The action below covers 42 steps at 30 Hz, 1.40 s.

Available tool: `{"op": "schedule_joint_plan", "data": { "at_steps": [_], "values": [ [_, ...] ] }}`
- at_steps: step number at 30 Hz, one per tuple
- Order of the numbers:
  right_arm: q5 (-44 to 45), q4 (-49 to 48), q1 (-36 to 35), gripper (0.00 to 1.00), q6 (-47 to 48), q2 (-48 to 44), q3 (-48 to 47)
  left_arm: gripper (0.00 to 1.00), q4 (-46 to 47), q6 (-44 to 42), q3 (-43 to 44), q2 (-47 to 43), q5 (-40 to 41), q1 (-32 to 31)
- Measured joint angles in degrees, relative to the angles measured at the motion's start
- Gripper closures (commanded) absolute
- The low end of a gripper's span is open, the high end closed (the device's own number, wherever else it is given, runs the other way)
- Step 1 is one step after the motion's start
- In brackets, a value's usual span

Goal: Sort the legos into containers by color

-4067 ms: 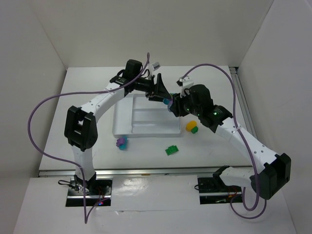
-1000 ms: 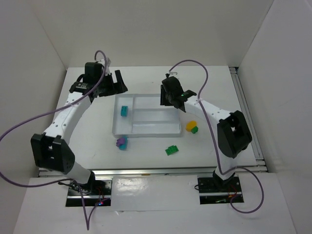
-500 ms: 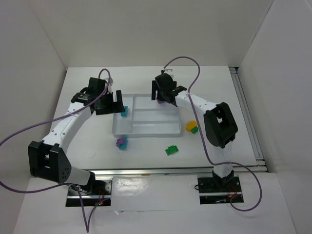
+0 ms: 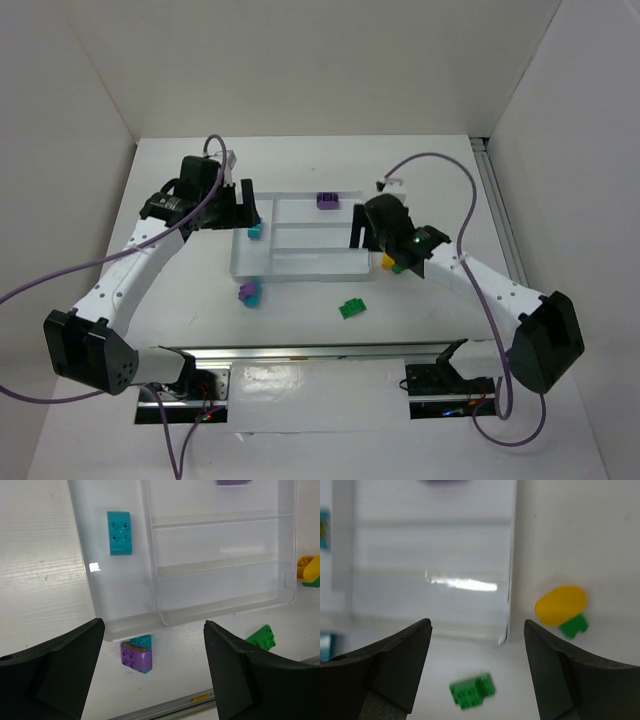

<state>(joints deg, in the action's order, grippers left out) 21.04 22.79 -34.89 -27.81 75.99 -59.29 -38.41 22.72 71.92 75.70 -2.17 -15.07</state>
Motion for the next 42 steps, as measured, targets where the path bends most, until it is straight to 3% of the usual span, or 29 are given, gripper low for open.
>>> {"op": "schedule_joint_plan", "data": {
  "at_steps": [4,6,10,24,27,28,29,42],
  "values": [
    [-5.01,4.42,-8.09,0.18,-2.58,-2.49,9.03,0.07,0.04,0.04,1.88,0.22,-0.35,-1.55],
    [-6.01,6.71,-12.44,0.25,-2.60,-0.17,9.70,0.07,0.11,0.04,3.26,0.76,-0.52,-2.14],
    [-7.30,7.58,-17.99,0.28,-2.01,6.14,9.68,0.07,0.74,0.20,4.42,1.57,-0.72,-3.13],
    [-8.15,7.72,-18.10,0.39,0.15,9.60,10.38,0.07,0.70,1.03,4.48,1.88,-0.70,-4.50],
    [-8.44,7.72,-18.12,0.47,0.31,9.60,10.56,0.07,0.70,1.51,4.48,1.92,-0.70,-4.68],
    [-8.44,7.72,-18.12,0.57,0.33,9.60,10.58,0.07,0.70,1.53,4.48,1.95,-0.70,-4.70],
    [-8.39,7.67,-18.14,0.58,0.46,9.60,10.58,0.07,0.70,1.55,4.48,1.95,-0.70,-4.74],
    [-8.41,7.63,-18.23,0.51,0.44,9.62,10.58,0.07,0.70,1.60,4.48,2.10,-0.70,-4.74]
  ]
}}
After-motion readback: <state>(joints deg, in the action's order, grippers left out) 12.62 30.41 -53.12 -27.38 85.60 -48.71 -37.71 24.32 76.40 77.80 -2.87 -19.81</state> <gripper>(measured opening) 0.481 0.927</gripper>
